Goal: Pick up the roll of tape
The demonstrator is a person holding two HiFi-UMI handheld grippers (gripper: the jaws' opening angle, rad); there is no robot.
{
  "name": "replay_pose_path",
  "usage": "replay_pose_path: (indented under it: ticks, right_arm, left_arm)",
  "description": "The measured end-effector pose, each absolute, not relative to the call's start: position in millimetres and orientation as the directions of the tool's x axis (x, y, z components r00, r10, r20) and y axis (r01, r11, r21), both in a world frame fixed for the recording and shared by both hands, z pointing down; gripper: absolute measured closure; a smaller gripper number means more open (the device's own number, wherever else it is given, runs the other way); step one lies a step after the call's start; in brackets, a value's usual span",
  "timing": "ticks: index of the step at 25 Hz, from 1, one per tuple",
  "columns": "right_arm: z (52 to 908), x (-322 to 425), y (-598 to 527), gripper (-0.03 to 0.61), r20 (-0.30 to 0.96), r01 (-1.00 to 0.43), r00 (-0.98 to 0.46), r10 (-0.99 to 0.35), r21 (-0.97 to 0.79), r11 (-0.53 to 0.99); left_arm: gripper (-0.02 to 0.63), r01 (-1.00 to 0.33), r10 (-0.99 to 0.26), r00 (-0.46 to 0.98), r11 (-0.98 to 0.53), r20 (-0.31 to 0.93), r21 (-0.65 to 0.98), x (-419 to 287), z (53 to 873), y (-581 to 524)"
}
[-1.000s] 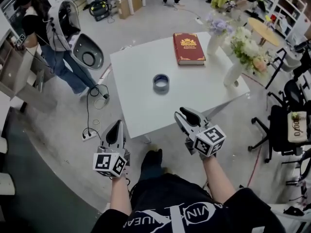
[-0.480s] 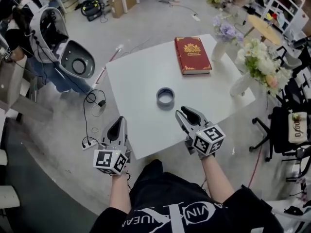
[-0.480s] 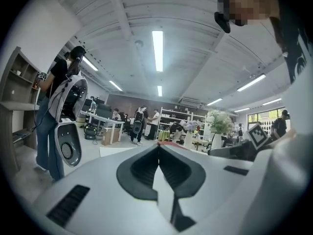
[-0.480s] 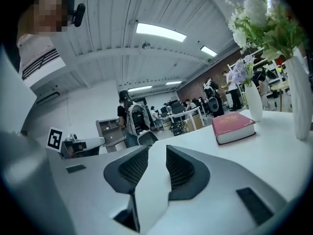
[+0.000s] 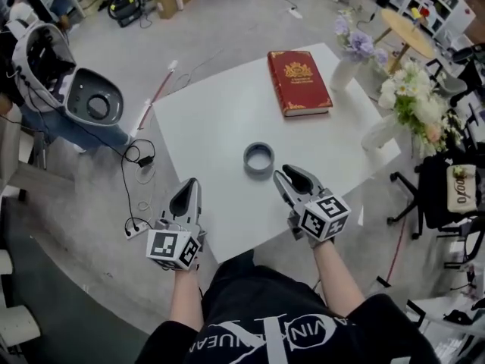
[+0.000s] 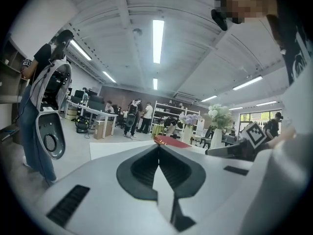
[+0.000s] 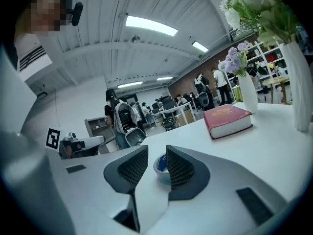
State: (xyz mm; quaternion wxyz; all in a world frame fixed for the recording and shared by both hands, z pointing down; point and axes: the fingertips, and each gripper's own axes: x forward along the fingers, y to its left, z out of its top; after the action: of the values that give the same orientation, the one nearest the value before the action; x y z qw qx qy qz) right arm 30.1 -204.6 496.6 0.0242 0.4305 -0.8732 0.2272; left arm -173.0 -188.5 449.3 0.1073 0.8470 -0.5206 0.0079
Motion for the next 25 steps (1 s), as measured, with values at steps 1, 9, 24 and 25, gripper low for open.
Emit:
replay_pose_path:
  ticks: [1, 9, 24, 25]
  right_arm:
    - [497.9, 29.6, -207.3, 0.454, 0.243, -0.767, -0.624, -0.743, -0.375, 0.521]
    - [512.0, 27.4, -219.6, 0.454, 0.286, -0.798, -0.585, -0.759, -0.372, 0.474]
    - [542.3, 27.7, -264.7, 0.456, 0.438, -0.836, -0.548, -0.713, -0.323, 0.444]
    - [545.0, 28.1, -268.5, 0.456, 0.447, -0.839, -0.543, -0.711, -0.323, 0.437]
  left_arm:
    - [0.611, -0.88, -0.876, 0.465, -0.442, 0.125, 0.176, -172.9, 450.5, -192.8]
    - [0.611, -0.844, -0.838, 0.528, -0.5, 0.138, 0.191, -158.5, 469.3, -213.3]
    - [0.611, -0.835, -0.817, 0.542, -0.498, 0.195, 0.235, -127.6, 494.0, -237.5]
    - [0.611, -0.834, -0.815, 0.544, -0.501, 0.199, 0.23, -125.2, 495.8, -239.3]
